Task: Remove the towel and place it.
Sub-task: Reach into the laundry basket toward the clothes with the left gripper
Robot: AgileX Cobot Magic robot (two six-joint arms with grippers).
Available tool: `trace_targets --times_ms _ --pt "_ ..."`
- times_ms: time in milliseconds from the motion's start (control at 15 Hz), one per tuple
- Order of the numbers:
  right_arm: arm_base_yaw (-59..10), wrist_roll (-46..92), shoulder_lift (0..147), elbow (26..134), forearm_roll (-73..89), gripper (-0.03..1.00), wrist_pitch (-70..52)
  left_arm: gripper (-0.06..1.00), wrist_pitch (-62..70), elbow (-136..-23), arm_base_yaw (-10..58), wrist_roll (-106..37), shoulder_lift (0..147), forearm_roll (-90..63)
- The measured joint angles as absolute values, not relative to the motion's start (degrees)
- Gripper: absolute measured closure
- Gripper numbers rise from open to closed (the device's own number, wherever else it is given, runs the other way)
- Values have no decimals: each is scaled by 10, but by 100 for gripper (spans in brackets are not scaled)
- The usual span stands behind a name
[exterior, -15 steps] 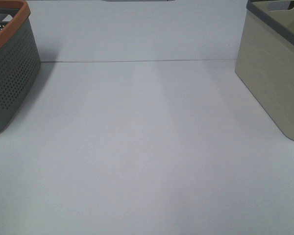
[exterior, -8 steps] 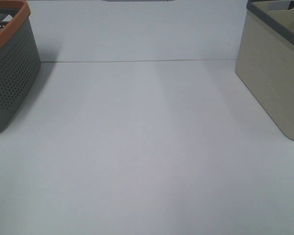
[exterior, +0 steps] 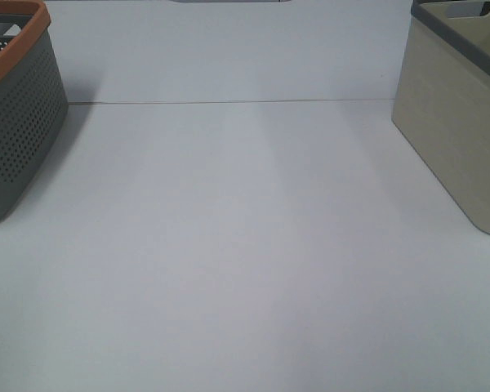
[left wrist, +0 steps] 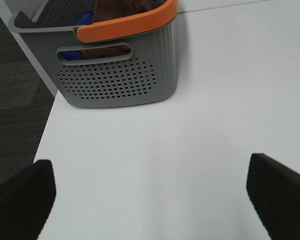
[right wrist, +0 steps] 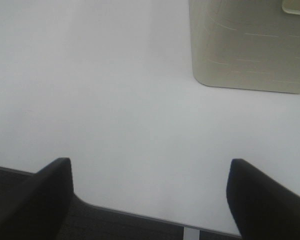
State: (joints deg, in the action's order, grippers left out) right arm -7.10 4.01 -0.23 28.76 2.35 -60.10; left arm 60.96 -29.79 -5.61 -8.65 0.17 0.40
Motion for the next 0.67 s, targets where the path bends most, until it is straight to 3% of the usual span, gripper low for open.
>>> trace_targets --times_ms 267,667 --pt "-71 40 -2 288 23 23 -601 -5 627 -395 -56 -88 108 0" --pt "-71 40 -2 288 23 23 -601 -5 629 -608 -56 -155 425 0"
